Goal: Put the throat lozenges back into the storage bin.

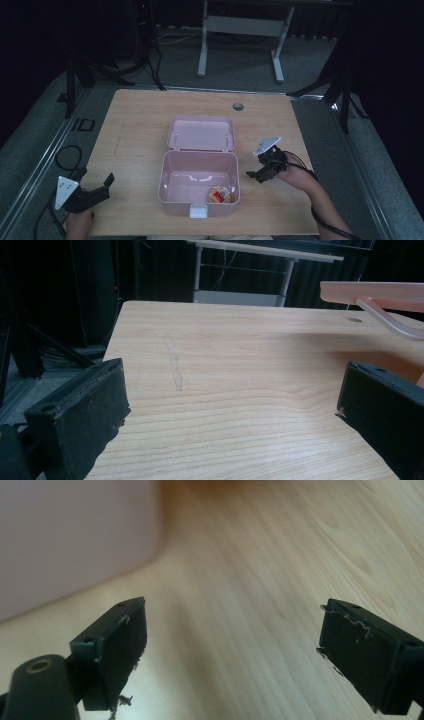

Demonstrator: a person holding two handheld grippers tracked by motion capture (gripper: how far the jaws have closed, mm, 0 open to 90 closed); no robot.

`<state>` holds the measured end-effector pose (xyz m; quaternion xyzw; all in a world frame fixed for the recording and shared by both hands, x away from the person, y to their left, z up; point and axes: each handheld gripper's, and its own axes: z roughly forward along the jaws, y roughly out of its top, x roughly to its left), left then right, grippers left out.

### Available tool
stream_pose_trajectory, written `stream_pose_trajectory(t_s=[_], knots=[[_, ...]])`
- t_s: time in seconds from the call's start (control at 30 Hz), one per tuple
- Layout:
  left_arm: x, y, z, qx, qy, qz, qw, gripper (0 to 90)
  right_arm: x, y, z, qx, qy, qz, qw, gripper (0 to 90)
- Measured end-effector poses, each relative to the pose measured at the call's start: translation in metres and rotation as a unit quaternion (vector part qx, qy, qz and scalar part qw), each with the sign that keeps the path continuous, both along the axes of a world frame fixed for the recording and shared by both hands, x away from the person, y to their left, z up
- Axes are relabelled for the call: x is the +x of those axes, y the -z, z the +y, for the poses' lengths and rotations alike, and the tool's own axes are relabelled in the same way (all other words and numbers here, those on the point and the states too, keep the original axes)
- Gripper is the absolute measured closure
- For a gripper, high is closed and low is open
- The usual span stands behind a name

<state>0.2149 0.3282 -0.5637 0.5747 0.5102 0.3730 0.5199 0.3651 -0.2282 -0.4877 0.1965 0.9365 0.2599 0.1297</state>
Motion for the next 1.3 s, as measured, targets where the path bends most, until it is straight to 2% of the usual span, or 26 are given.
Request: stream_pose_trajectory(t_s=[0.1,0.2,0.23,0.27,0.33,0.43,0.47,0.5,0.53,0.6,0.63,0.67,0.7,0.73,0.77,0.83,0.87,0.9,0.93,1.0,1.17,1.23,1.27,1.3], knots=[[0.0,0.0,0.0,0.0,0.0,0.0,1.0,0.4,0.003,0.016,-0.009,0.028,0.045,-0.018,0.9984,11.5],[0.0,0.0,0.0,-0.002,0.0,0.0,1.0,0.3,0.006,0.029,-0.02,0.043,0.094,-0.049,0.9934,11.5],[0.0,0.0,0.0,-0.001,0.0,0.0,1.0,0.4,0.007,0.032,-0.023,0.044,0.106,-0.053,0.992,11.5],[0.0,0.0,0.0,-0.001,0.0,0.0,1.0,0.4,0.007,0.032,-0.023,0.044,0.106,-0.053,0.992,11.5],[0.0,0.0,0.0,0.0,0.0,0.0,1.0,0.3,0.008,0.043,-0.035,0.05,0.139,-0.061,0.9871,11.3],[0.0,0.0,0.0,0.0,0.0,0.0,1.0,0.4,0.005,0.05,-0.046,0.055,0.164,-0.074,0.9821,11.3],[0.0,0.0,0.0,0.0,0.0,0.0,1.0,0.4,0.005,0.05,-0.046,0.055,0.164,-0.074,0.9821,11.3],[0.0,0.0,0.0,0.001,0.0,0.001,1.0,0.4,0.004,0.051,-0.05,0.061,0.174,-0.081,0.9796,11.3],[0.0,0.0,0.0,0.001,-0.001,0.001,1.0,0.4,0.003,0.054,-0.058,0.073,0.199,-0.092,0.9729,11.3],[0.0,0.0,0.0,-0.001,-0.001,0.0,1.0,0.4,0.002,0.055,-0.066,0.085,0.22,-0.093,0.9673,11.3],[0.0,0.0,0.0,-0.001,-0.001,0.0,1.0,0.4,0.001,0.057,-0.069,0.089,0.229,-0.096,0.9646,11.3],[0.0,0.0,0.0,-0.001,-0.001,0.0,1.0,0.4,0.001,0.057,-0.069,0.089,0.229,-0.096,0.9646,11.3],[0.0,0.0,0.0,-0.001,-0.001,0.0,1.0,0.4,0.0,0.058,-0.072,0.091,0.236,-0.097,0.9625,11.3],[0.0,0.0,0.0,0.0,-0.001,0.001,1.0,0.4,-0.001,0.059,-0.079,0.1,0.251,-0.101,0.9576,11.3],[0.0,0.0,0.0,0.0,-0.001,0.001,1.0,0.4,-0.002,0.059,-0.082,0.107,0.255,-0.102,0.9555,11.3],[0.0,0.0,0.0,0.0,-0.001,0.001,1.0,0.4,-0.004,0.06,-0.088,0.123,0.271,-0.106,0.9487,11.3],[0.0,0.0,0.0,0.0,-0.001,0.001,1.0,0.3,-0.004,0.06,-0.088,0.123,0.271,-0.106,0.9487,11.3],[0.0,0.0,0.0,-0.001,-0.002,0.0,1.0,0.3,-0.004,0.06,-0.092,0.128,0.278,-0.107,0.9461,11.3],[0.0,0.0,0.0,-0.001,-0.002,0.0,1.0,0.4,-0.006,0.06,-0.1,0.138,0.294,-0.109,0.9395,11.3],[0.0,0.0,0.0,-0.001,-0.002,0.001,1.0,0.4,-0.007,0.06,-0.109,0.145,0.312,-0.119,0.9314,11.3],[0.0,0.0,0.0,-0.001,-0.002,0.001,1.0,0.4,-0.009,0.058,-0.129,0.173,0.343,-0.12,0.9153,11.3],[0.0,0.0,0.0,-0.001,-0.002,0.001,1.0,0.4,-0.01,0.058,-0.136,0.181,0.358,-0.123,0.9077,11.3],[0.0,0.0,0.0,-0.001,-0.002,0.001,1.0,0.4,-0.01,0.058,-0.136,0.181,0.358,-0.123,0.9077,11.3],[0.0,0.0,0.0,-0.001,-0.002,0.001,1.0,0.4,-0.012,0.059,-0.143,0.189,0.369,-0.12,0.9021,11.3]])
